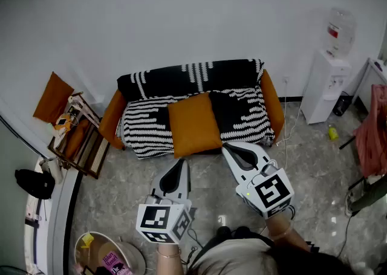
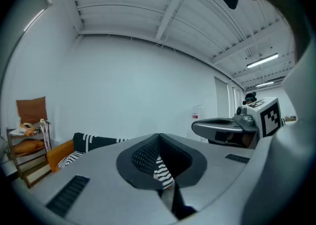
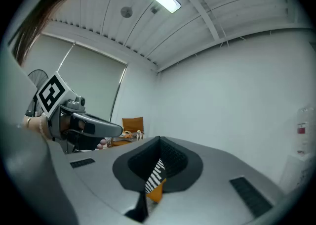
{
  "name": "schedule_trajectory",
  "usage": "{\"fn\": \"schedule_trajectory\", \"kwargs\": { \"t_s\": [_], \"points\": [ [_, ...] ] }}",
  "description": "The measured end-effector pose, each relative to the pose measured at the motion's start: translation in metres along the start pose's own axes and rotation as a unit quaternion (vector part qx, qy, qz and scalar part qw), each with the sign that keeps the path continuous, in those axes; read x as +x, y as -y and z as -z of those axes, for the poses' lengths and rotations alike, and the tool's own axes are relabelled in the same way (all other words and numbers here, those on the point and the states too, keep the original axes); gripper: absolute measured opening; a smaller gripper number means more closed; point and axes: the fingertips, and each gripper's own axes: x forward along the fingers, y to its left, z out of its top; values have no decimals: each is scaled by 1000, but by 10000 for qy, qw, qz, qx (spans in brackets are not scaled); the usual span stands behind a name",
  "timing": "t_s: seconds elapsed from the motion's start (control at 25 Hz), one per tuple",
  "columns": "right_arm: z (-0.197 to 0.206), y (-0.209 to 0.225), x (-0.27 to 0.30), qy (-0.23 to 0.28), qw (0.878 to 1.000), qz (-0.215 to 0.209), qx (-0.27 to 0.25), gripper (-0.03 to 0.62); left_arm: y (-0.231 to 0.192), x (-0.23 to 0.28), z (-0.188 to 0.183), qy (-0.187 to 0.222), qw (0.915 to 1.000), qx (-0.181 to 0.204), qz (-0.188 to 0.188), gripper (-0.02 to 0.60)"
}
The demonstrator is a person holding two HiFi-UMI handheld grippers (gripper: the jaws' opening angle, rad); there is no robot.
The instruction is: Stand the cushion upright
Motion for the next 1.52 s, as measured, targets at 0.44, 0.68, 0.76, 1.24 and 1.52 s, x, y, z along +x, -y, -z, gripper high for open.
{"fn": "schedule_trajectory", "kwargs": {
  "t_s": [0.44, 0.68, 0.76, 1.24, 1.52],
  "points": [
    [4, -6, 36, 273, 9993, 147, 212, 3, -39, 10, 12, -68, 9998, -87, 136, 20],
    [9, -10, 46, 382, 9989, 210, 182, -6, -53, 17, 20, -111, 9995, -202, 223, 20],
    [13, -6, 51, 389, 9989, 238, 117, -6, -56, 23, 21, -114, 9994, -221, 253, 20],
    [33, 54, 104, 166, 9990, 400, -75, -2, -81, 94, 22, -197, 9993, -193, 263, 20],
    [43, 99, 151, 332, 9990, 241, -168, 2, -102, 159, 21, -242, 9991, -210, 268, 20]
  ]
}}
